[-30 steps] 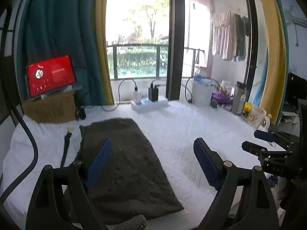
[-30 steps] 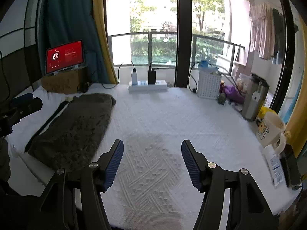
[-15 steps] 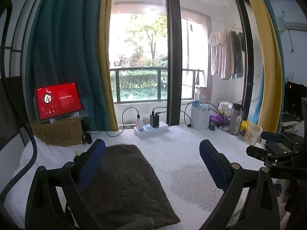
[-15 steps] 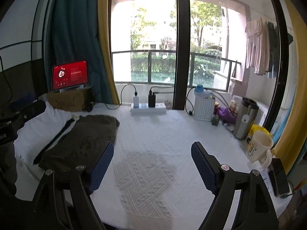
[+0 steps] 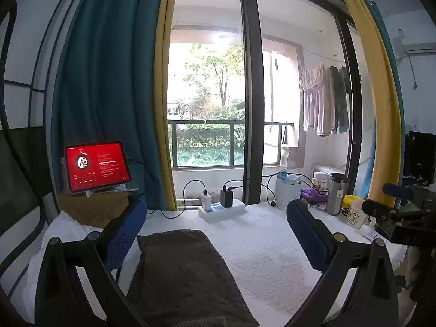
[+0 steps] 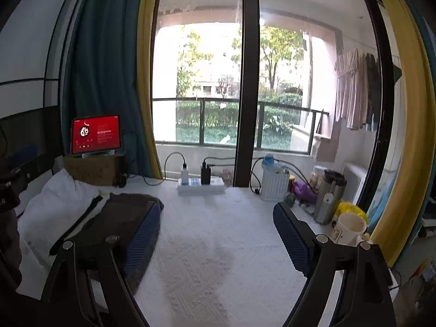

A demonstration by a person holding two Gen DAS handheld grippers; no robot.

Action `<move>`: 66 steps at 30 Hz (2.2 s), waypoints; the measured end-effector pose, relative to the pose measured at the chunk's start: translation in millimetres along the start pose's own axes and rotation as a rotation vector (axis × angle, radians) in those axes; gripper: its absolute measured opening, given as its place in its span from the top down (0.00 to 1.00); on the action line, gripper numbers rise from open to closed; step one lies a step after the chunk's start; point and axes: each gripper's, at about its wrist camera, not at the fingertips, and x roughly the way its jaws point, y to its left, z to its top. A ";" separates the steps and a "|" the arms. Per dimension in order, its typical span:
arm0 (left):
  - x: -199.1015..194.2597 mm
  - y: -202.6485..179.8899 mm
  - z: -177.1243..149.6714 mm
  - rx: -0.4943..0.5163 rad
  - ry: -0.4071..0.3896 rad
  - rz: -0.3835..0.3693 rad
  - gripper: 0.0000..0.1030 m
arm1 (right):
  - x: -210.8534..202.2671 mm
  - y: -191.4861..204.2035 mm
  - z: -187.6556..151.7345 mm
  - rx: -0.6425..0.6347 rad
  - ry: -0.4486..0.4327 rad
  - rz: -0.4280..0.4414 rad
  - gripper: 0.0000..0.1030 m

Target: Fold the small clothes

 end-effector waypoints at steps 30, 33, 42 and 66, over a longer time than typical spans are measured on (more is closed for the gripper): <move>-15.8 32.8 -5.2 -0.051 -0.016 0.052 0.01 | -2.1 41.1 15.0 -0.040 -0.016 0.002 0.13; -15.7 31.6 -6.3 -0.046 -0.010 0.054 0.01 | 0.7 40.4 12.7 -0.028 -0.007 -0.001 0.13; -15.4 27.9 -6.3 -0.043 -0.001 0.049 0.01 | 4.0 41.2 9.1 -0.022 0.008 0.000 0.13; -15.4 22.0 -7.3 -0.038 0.010 0.038 0.01 | 4.0 39.7 7.2 -0.022 0.011 -0.002 0.13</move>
